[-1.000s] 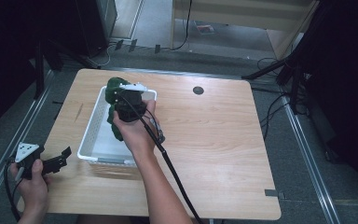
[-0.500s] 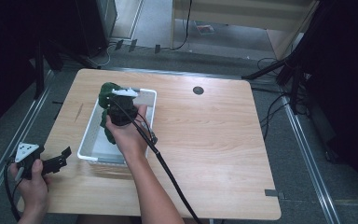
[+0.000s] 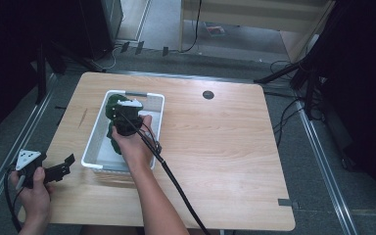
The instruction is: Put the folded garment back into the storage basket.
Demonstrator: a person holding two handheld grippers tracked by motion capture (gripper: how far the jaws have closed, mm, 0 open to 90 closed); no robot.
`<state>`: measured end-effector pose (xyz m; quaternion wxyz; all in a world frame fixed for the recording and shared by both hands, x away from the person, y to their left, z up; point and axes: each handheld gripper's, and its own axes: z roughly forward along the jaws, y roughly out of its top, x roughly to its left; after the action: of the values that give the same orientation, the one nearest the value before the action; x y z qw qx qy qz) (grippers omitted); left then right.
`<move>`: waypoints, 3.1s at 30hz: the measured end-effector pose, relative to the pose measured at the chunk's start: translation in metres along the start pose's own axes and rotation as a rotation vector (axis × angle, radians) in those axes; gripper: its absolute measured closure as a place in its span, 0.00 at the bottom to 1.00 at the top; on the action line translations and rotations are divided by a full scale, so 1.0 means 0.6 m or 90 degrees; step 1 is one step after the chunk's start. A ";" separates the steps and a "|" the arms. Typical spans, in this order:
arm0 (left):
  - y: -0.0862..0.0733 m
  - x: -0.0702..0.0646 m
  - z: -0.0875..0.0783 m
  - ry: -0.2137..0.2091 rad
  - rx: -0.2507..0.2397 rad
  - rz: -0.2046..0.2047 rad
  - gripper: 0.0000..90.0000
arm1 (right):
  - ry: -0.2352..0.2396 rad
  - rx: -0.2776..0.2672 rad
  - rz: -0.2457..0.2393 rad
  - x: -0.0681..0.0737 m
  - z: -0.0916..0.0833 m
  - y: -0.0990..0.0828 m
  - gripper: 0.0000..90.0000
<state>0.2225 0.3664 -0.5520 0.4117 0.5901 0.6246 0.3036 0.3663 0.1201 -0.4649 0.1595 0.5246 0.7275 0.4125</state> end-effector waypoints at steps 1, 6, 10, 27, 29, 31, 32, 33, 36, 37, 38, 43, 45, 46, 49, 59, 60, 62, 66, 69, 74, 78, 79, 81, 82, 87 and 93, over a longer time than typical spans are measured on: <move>0.000 0.000 0.000 0.001 -0.001 -0.001 0.00 | -0.003 0.003 0.005 -0.004 0.009 -0.003 0.78; 0.000 0.000 0.000 0.000 0.000 0.000 0.00 | -0.012 0.027 0.013 -0.010 0.029 -0.011 0.77; 0.000 0.000 0.000 0.000 0.000 -0.001 0.00 | -0.034 0.048 0.030 -0.014 0.042 -0.017 0.77; 0.000 0.000 0.000 0.000 0.000 0.000 0.00 | 0.037 0.038 0.030 -0.026 0.065 -0.023 0.38; 0.000 0.000 0.000 -0.001 0.000 0.000 0.00 | 0.059 0.031 0.038 -0.029 0.065 -0.021 0.32; 0.000 0.000 0.000 -0.001 0.000 -0.001 0.00 | 0.041 0.021 0.025 -0.028 0.060 -0.020 0.26; 0.000 0.000 0.000 -0.001 0.000 -0.001 0.00 | 0.041 0.021 0.025 -0.028 0.060 -0.020 0.26; 0.000 0.000 -0.001 -0.002 0.001 -0.001 0.00 | 0.038 0.016 0.022 -0.026 0.056 -0.018 0.25; 0.000 0.000 0.000 0.000 0.000 0.000 0.00 | 0.023 0.019 0.014 -0.022 0.045 -0.014 0.15; 0.000 0.000 0.000 0.000 0.000 0.000 0.00 | 0.023 0.019 0.014 -0.022 0.045 -0.014 0.15; 0.000 0.000 0.000 -0.001 0.000 0.000 0.00 | 0.012 0.014 0.014 -0.021 0.038 -0.011 0.10; 0.000 0.000 0.000 0.000 -0.001 -0.002 0.00 | -0.009 -0.009 -0.010 -0.015 0.019 -0.005 0.00; 0.000 0.000 0.000 -0.001 0.000 -0.001 0.00 | -0.011 -0.021 -0.022 -0.013 0.013 -0.004 0.00; 0.000 0.000 0.000 -0.001 0.000 0.000 0.00 | -0.023 -0.030 -0.032 -0.011 0.007 -0.003 0.00; 0.000 0.000 0.000 -0.001 -0.001 0.000 0.00 | -0.025 -0.053 -0.043 -0.010 -0.014 0.003 0.00; 0.000 -0.001 0.000 0.000 -0.002 0.001 0.00 | -0.023 -0.090 -0.044 -0.044 -0.070 0.013 0.00; 0.000 -0.001 0.000 0.000 -0.002 0.001 0.00 | -0.023 -0.090 -0.044 -0.044 -0.070 0.013 0.00; 0.000 -0.001 0.000 0.001 -0.001 0.003 0.00 | -0.028 -0.098 -0.046 -0.064 -0.085 0.012 0.00; 0.000 -0.001 0.000 0.001 0.000 0.005 0.00 | -0.041 -0.102 -0.040 -0.090 -0.100 0.008 0.00; 0.000 -0.001 0.000 0.001 0.000 0.006 0.00 | -0.047 -0.104 -0.034 -0.103 -0.108 0.006 0.00; 0.000 -0.001 -0.001 0.001 0.001 0.007 0.00 | -0.069 -0.112 -0.030 -0.143 -0.128 -0.003 0.00; 0.000 -0.001 0.000 0.002 0.001 0.008 0.00 | -0.084 -0.111 -0.026 -0.164 -0.135 -0.008 0.00; 0.000 -0.001 -0.001 0.001 0.001 0.008 0.00 | -0.095 -0.110 -0.025 -0.178 -0.140 -0.012 0.00; 0.000 -0.001 0.000 0.001 0.000 0.007 0.00 | -0.104 -0.112 -0.020 -0.193 -0.146 -0.017 0.00; 0.000 -0.001 0.000 0.001 0.000 0.007 0.00 | -0.109 -0.114 -0.017 -0.201 -0.149 -0.019 0.00; 0.000 -0.001 -0.001 0.001 0.001 0.008 0.00 | -0.129 -0.114 -0.001 -0.238 -0.164 -0.029 0.00; 0.000 -0.001 -0.001 0.001 0.002 0.010 0.00 | -0.158 -0.109 0.000 -0.271 -0.176 -0.046 0.00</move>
<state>0.2221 0.3657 -0.5515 0.4075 0.5955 0.6209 0.3064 0.3435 -0.0745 -0.4543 0.2920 0.5561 0.6643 0.4052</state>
